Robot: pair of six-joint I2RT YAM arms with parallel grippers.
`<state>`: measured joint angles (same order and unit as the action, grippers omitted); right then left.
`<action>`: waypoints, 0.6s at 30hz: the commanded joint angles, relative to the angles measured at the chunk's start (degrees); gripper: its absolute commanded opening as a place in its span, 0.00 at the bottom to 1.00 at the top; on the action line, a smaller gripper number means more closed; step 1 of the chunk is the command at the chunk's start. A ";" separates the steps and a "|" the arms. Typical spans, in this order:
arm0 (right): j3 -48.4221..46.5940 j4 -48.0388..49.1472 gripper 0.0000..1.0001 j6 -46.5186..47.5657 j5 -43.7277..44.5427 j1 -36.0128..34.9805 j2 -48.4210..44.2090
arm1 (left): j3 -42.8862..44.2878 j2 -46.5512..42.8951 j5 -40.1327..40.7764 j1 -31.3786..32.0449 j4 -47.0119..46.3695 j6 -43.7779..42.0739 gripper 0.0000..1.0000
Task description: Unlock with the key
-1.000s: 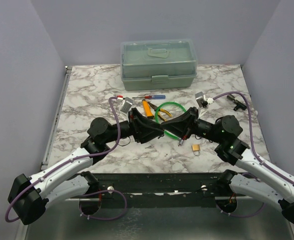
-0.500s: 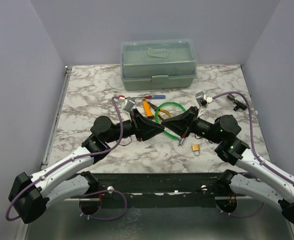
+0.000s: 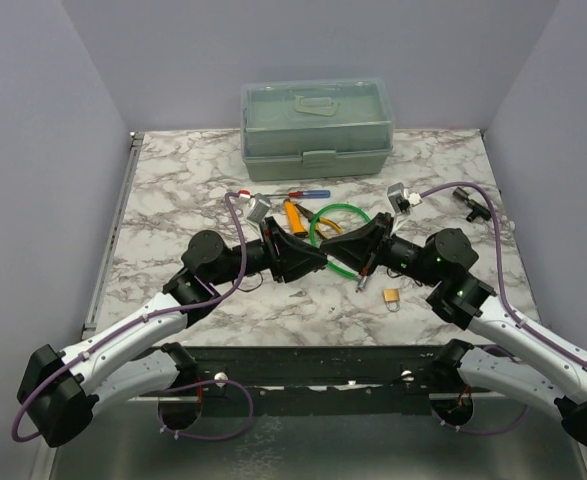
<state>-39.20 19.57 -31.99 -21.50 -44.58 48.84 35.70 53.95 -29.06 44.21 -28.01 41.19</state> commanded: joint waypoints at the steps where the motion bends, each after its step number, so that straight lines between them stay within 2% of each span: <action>1: 0.40 0.00 0.00 0.35 1.18 -0.33 -0.30 | 1.55 -0.46 0.05 -0.16 0.20 -0.67 0.40; 9: 0.83 0.73 0.01 0.11 0.92 -0.29 0.56 | 1.83 -0.12 -0.82 -0.17 0.22 -0.14 0.30; 16: 1.69 1.98 0.01 0.06 0.45 -0.33 1.08 | 2.48 1.00 -2.48 -0.17 0.24 1.34 0.00; 18: 2.18 2.49 0.00 0.23 0.55 -0.32 0.63 | 2.72 1.15 -2.66 -0.15 0.45 1.76 0.00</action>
<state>-38.35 20.16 -32.08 -21.23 -44.51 49.58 35.97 54.24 -29.93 44.10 -27.14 41.87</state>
